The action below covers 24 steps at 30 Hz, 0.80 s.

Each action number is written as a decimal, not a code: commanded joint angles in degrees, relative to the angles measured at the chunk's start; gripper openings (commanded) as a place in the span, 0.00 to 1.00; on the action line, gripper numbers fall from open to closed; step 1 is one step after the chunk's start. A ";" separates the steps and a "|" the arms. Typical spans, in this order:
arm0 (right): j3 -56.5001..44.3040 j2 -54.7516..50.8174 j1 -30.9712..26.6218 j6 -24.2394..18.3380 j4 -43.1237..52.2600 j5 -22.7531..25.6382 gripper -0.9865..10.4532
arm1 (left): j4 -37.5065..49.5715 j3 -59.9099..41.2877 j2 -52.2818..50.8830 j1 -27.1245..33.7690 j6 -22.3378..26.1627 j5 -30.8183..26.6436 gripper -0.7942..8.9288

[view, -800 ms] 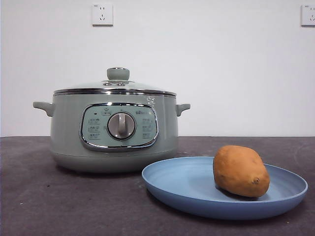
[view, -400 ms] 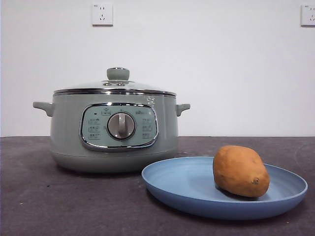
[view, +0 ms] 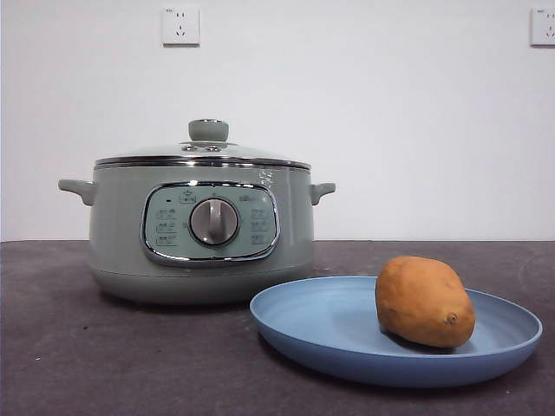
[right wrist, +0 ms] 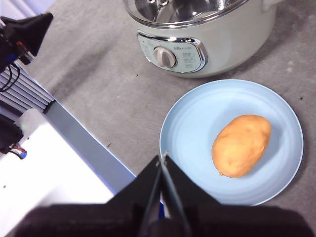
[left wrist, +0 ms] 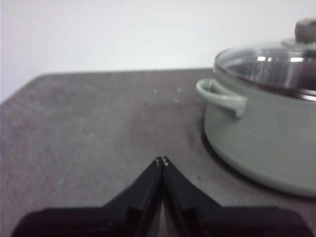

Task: Take the potato out from the steamer,put the potato on the plate,close the lid

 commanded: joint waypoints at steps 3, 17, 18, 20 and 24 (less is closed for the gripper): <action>0.11 -0.04 0.09 0.33 0.07 0.00 0.09 | -1.95 -0.85 -0.17 0.17 -1.31 0.61 0.08; 0.11 -0.04 0.09 0.33 0.07 0.00 0.09 | -2.10 -0.85 -0.17 0.15 -1.49 0.63 0.08; 0.11 -0.04 0.09 0.35 0.07 0.00 0.09 | -2.10 -0.85 -0.17 0.15 -1.49 0.63 0.08; 0.11 -0.04 0.09 0.33 0.07 0.00 0.09 | -2.10 -0.85 -0.17 0.15 -1.49 0.63 0.08; 0.11 -0.04 0.07 0.33 0.07 0.00 0.09 | -2.10 -0.85 -0.17 0.15 -1.49 0.63 0.08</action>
